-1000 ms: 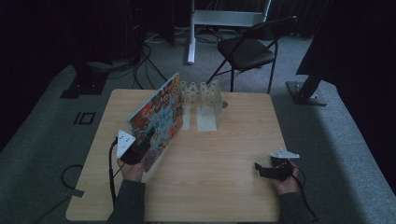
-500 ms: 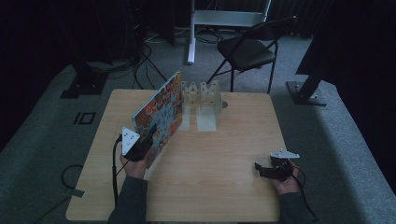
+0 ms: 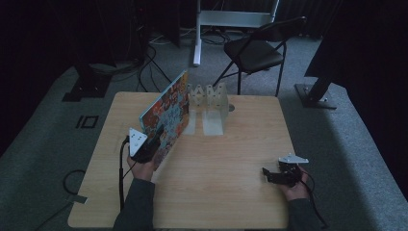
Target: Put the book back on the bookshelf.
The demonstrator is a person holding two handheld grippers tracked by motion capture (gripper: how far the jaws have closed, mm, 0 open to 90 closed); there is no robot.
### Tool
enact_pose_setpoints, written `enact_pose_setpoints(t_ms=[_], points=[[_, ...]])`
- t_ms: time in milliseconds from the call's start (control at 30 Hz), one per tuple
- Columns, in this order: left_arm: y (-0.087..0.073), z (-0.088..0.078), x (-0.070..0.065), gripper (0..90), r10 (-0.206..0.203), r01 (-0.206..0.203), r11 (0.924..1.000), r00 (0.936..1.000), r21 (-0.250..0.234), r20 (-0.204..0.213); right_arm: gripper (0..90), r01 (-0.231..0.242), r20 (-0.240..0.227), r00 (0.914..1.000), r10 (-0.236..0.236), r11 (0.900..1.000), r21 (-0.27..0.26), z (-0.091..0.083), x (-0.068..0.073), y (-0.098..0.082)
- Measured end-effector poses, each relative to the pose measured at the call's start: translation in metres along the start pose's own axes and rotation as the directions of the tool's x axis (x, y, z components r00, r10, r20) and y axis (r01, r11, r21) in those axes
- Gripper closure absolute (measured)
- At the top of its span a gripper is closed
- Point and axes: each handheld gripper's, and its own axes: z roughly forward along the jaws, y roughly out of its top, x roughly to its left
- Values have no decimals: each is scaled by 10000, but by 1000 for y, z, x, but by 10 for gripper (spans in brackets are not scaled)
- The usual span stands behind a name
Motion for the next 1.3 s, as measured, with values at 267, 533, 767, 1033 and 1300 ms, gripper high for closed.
enact_pose_setpoints(t_ms=[267, 533, 767, 1033, 1300], points=[[3, 6, -1, 810, 45, -45, 10000, 9999, -48, -119, 171, 14, 4, 10000, -14, 10000, -9, 0, 0, 0], [3, 10, -2, 810, 6, -7, 10000, 9997, -57, -240, 172, 16, 5, 10000, -16, 10000, -11, 0, 0, 0], [2, 14, -2, 810, -26, 23, 10000, 9993, -73, -369, 171, 7, 3, 10000, -7, 10000, -7, 0, 0, 0], [3, 17, -2, 810, 9, -15, 9999, 9984, -104, -562, 172, 12, 3, 10000, -12, 10000, -9, 0, 0, 0], [4, 22, -3, 810, -47, 36, 9998, 9980, -172, -630, 171, 14, 3, 10000, -14, 10000, -11, 0, 0, 0]])
